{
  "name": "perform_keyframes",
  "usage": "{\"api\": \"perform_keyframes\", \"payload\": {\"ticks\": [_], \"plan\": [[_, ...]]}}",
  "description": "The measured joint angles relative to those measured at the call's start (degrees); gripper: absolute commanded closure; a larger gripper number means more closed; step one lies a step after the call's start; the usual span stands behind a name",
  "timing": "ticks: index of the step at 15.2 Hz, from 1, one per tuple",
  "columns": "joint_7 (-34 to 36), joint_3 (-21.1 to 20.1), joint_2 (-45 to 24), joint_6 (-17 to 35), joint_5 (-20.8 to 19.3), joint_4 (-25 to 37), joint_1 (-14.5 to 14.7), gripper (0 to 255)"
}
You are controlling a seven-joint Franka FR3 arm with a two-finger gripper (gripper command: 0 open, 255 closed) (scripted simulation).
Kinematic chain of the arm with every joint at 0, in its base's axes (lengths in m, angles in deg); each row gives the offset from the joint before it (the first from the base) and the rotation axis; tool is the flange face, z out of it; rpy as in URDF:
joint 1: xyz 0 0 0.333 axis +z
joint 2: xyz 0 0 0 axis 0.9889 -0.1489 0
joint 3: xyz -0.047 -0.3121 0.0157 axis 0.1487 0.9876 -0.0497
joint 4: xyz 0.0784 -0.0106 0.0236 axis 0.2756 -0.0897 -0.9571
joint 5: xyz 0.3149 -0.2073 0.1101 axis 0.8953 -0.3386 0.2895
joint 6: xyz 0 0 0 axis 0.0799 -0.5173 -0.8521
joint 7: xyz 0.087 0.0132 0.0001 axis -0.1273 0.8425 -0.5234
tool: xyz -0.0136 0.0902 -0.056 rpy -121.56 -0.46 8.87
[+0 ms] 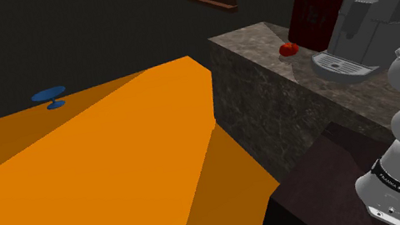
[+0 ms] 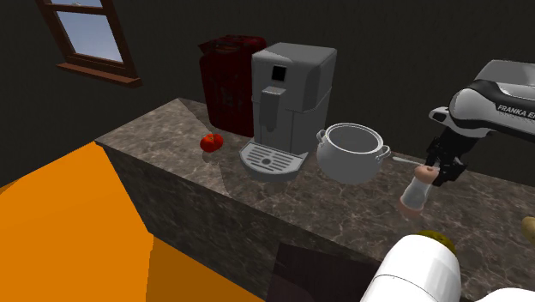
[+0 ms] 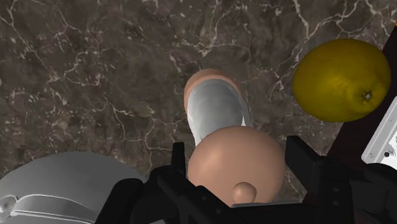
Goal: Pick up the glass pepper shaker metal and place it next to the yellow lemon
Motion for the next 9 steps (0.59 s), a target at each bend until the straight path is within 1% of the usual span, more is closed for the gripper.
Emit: {"api": "perform_keyframes", "payload": {"ticks": [2, 8, 9], "plan": [[0.01, 1.08, 0.01, 0.91, -0.6, -0.42, 0.32, 255], [0.15, 1.12, 0.08, 1.18, -0.75, -0.81, 0.2, 255], [0.15, 1.12, 0.09, 1.18, -0.75, -0.81, 0.2, 0]]}}
